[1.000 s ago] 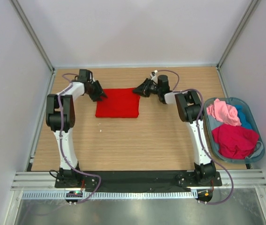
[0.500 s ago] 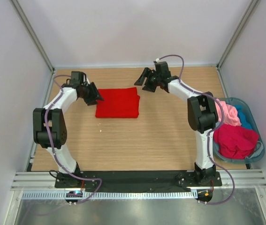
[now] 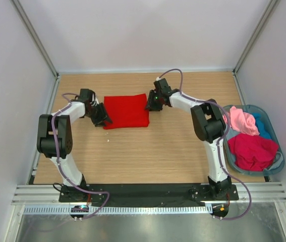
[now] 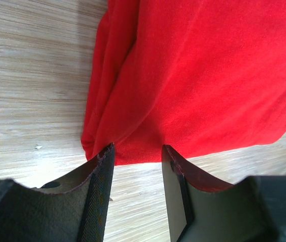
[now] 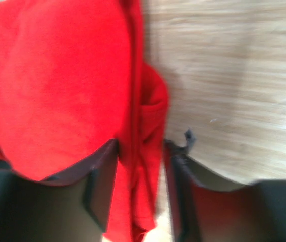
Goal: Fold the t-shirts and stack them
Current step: Neatly place the folded tshirt to the corner
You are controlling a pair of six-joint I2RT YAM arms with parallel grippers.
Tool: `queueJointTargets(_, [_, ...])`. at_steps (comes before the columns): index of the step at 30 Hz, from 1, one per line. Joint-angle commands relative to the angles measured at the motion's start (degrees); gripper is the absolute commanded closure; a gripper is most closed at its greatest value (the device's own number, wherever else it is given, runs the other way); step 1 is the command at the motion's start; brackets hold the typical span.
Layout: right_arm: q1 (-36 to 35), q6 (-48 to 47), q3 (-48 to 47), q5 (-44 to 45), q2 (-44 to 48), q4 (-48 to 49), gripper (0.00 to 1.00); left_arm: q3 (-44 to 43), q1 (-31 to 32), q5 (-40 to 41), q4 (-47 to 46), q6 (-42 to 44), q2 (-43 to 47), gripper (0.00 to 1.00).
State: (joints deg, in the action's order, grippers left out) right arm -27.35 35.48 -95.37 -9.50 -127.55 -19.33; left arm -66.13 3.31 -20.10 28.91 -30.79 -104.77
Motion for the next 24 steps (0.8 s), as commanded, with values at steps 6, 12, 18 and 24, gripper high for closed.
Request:
queueJointTargets(6, [4.1,-4.6,5.3,-10.0,0.9,12.0,0.77,-2.2,-0.1,1.9,4.1,0.3,1.7,0.55])
queueJointTargets(12, [5.7,-5.4,1.2,-19.1,-0.8,15.1,0.8,-9.2,-0.1,3.7,9.8,-0.3,3.4,0.53])
queueJointTargets(18, [5.8,-4.2,-2.4,-20.0,-1.0,9.9,0.46,-9.7,-0.1,6.2,13.1,2.8,3.8,0.52])
queueJointTargets(24, [4.9,-2.9,1.1,-17.3,5.1,1.8,0.48,-8.1,-0.7,5.2,11.7,4.9,2.2,0.53])
